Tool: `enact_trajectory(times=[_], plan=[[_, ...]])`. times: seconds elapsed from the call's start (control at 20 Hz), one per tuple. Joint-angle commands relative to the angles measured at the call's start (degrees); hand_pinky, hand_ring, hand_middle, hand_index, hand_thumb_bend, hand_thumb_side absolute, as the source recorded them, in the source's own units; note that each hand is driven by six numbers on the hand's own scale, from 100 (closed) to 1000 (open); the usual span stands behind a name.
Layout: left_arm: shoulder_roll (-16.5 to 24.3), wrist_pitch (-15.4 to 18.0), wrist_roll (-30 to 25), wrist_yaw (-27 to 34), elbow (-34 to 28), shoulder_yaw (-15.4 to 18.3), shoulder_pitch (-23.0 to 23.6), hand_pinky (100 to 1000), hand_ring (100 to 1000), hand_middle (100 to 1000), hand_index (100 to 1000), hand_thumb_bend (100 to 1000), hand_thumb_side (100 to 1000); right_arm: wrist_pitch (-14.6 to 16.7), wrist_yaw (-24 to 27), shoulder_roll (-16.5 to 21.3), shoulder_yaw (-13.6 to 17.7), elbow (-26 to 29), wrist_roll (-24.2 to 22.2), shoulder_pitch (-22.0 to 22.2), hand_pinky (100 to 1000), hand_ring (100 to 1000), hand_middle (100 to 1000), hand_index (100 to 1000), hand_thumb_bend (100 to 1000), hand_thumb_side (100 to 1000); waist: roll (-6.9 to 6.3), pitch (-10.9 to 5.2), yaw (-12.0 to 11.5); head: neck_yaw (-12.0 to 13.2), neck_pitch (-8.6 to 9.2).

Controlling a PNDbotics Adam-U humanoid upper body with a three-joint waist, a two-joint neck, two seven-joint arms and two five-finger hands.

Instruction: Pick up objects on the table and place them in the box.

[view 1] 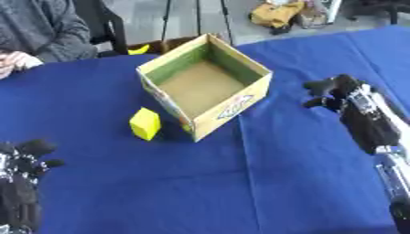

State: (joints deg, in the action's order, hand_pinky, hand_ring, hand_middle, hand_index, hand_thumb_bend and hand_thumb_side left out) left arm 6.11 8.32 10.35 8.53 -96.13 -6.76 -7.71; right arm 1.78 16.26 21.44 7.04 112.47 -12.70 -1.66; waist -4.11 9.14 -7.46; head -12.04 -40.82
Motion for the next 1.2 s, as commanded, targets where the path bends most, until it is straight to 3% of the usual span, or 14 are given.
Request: enact_trajectory(times=[0.05,0.15,0.4,0.6,0.65,0.7,1.0,1.2], plan=[[1.8,-1.2,0.8,-2.4,-0.5,1.2,-1.3,545,709,549,663,154,1000,0.0,0.1,0.6,0.1,1.1,-0.1,-0.3,649,833,562,572,243,692,0.26,-0.8,0.0,0.0,-0.47],[2.6,-2.9,1.7,-6.0,-0.2,1.9,-2.1,544,712,551,667,167,1000,0.0,0.0,0.6,0.1,1.1,-0.1,-0.3,650,833,561,572,243,692,0.28,-0.82,0.0,-0.3,-0.42],[5.1,-10.5,3.6,-21.3,0.9,2.6,-5.7,540,721,570,693,315,836,0.1,0.0,0.8,0.0,1.1,-0.2,-0.2,649,834,561,572,240,692,0.37,-0.88,0.2,-0.6,0.12],[6.0,-16.7,1.3,-32.4,2.1,1.1,-9.2,554,729,589,735,479,693,0.2,0.0,0.9,-0.1,1.2,-0.3,-0.3,649,834,561,571,238,692,0.53,-0.87,0.5,-0.6,0.58],[6.0,-17.9,0.3,-34.7,2.5,0.6,-10.2,556,728,591,742,653,618,0.3,0.0,0.9,-0.2,1.2,-0.4,-0.3,649,834,561,572,238,692,0.58,-0.86,0.5,-0.5,0.69],[6.0,-18.9,-0.7,-37.0,3.1,-0.1,-11.2,557,725,591,749,529,652,0.3,0.1,0.9,-0.2,1.2,-0.4,-0.3,649,834,561,571,238,693,0.63,-0.85,0.7,-0.5,0.84],[3.9,-23.1,-4.7,-48.3,8.1,-3.6,-17.8,551,712,600,765,566,590,0.5,0.3,1.0,-0.6,1.4,-0.8,-0.7,650,834,561,571,234,693,1.06,-0.71,1.6,-0.3,1.55],[1.3,-24.9,-4.5,-54.7,12.6,-4.3,-21.2,539,695,595,761,573,560,0.6,0.5,1.0,-0.8,1.5,-1.0,-0.8,650,835,561,571,231,693,1.3,-0.6,2.5,0.0,2.06]])
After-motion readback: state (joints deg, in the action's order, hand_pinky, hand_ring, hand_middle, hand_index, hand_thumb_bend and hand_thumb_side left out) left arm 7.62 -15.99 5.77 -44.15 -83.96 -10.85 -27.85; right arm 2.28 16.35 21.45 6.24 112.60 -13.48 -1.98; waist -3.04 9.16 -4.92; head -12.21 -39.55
